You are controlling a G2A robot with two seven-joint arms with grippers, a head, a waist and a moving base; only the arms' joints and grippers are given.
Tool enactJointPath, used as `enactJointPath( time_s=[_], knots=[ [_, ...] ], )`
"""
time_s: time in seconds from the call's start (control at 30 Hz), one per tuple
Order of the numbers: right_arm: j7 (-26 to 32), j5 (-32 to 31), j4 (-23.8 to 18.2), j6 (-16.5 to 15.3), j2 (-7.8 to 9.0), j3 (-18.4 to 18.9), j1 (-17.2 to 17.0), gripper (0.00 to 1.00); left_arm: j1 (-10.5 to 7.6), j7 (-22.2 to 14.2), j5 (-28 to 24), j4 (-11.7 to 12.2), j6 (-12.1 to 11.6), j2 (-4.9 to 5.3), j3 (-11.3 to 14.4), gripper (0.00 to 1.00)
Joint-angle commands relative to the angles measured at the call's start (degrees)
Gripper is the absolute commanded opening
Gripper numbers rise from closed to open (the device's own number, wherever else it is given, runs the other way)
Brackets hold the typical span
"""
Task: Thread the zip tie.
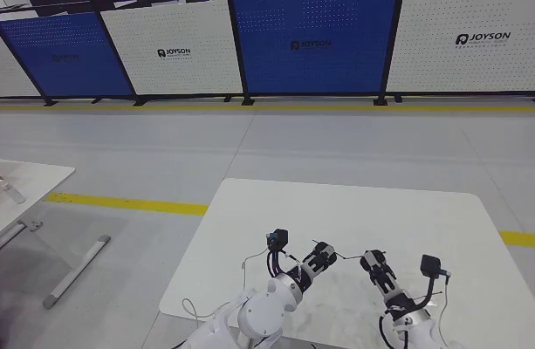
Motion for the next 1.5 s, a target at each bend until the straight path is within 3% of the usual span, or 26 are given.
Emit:
enactJointPath(
  time_s=[0.0, 1.03, 1.47],
  knots=[
    [0.35, -0.18, 0.09, 0.21, -0.17, -0.03, 0.11, 0.00, 0.00, 0.00, 0.00, 0.00, 0.00, 0.00, 0.00, 0.00],
    [2.27, -2.03, -0.22, 0.80, -2.43, 2.22, -0.97, 0.00, 0.00, 0.00, 0.00, 0.00, 0.00, 0.00, 0.00, 0.00],
    [3.42, -2.25, -0.40, -0.40, -3.08, 3.62, -2.13, 0.00, 0.00, 0.00, 0.00, 0.00, 0.00, 0.00, 0.00, 0.00]
  ],
)
